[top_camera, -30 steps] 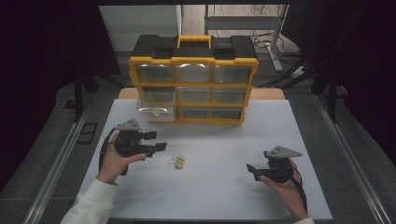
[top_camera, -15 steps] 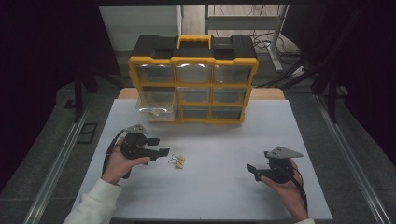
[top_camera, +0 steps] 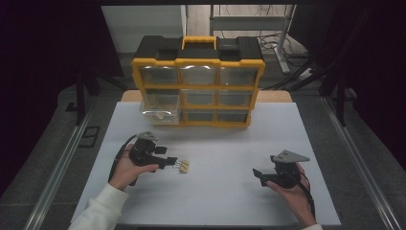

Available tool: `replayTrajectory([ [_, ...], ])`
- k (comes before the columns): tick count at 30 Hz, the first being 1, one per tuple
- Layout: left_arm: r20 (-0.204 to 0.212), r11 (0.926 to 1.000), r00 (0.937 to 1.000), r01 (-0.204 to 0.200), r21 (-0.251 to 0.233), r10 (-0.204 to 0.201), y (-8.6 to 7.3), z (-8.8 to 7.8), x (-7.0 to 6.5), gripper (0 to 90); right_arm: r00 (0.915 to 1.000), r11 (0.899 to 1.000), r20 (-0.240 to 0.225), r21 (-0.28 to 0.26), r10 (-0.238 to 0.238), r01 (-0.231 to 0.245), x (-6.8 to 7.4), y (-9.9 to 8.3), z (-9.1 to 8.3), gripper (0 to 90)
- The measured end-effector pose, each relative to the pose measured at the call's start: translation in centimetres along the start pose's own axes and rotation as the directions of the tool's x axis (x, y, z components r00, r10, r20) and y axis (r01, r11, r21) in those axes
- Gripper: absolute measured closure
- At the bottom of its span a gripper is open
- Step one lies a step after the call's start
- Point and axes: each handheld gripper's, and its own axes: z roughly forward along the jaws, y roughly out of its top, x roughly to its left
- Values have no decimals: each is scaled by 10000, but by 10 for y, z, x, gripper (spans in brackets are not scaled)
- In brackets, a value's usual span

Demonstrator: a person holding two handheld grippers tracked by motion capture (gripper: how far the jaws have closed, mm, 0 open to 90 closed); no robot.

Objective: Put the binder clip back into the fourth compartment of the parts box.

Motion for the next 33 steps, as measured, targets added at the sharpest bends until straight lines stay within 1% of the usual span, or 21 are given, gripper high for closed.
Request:
replayTrajectory([
  [9,-18,9998,10000,70,181,-70,-1,8,1,313,10000,10000,-4,0,0,0,0,0,0,136],
  [11,-51,9998,9999,146,128,-145,-1,10,1,324,10000,10000,-11,1,-2,2,0,0,0,136],
  [14,-81,9995,9998,169,250,-167,-1,15,0,327,10000,10000,-10,8,-2,2,0,0,0,136],
  [21,-45,9981,9992,389,474,-388,1,26,0,342,10000,10000,-20,26,-44,44,0,0,1,136],
  [24,-40,9970,9985,553,547,-552,1,31,1,353,10000,10000,-14,26,-47,47,0,0,1,136],
  [28,-36,9942,9962,875,629,-874,1,36,3,383,10000,10000,-23,36,-55,55,0,0,1,136],
  [30,3,9934,9961,879,734,-882,1,39,4,408,10000,10000,-21,40,-58,58,0,0,1,136],
  [33,108,9920,9955,928,850,-941,1,43,5,487,10000,10000,-19,55,-62,62,0,0,1,137],
])
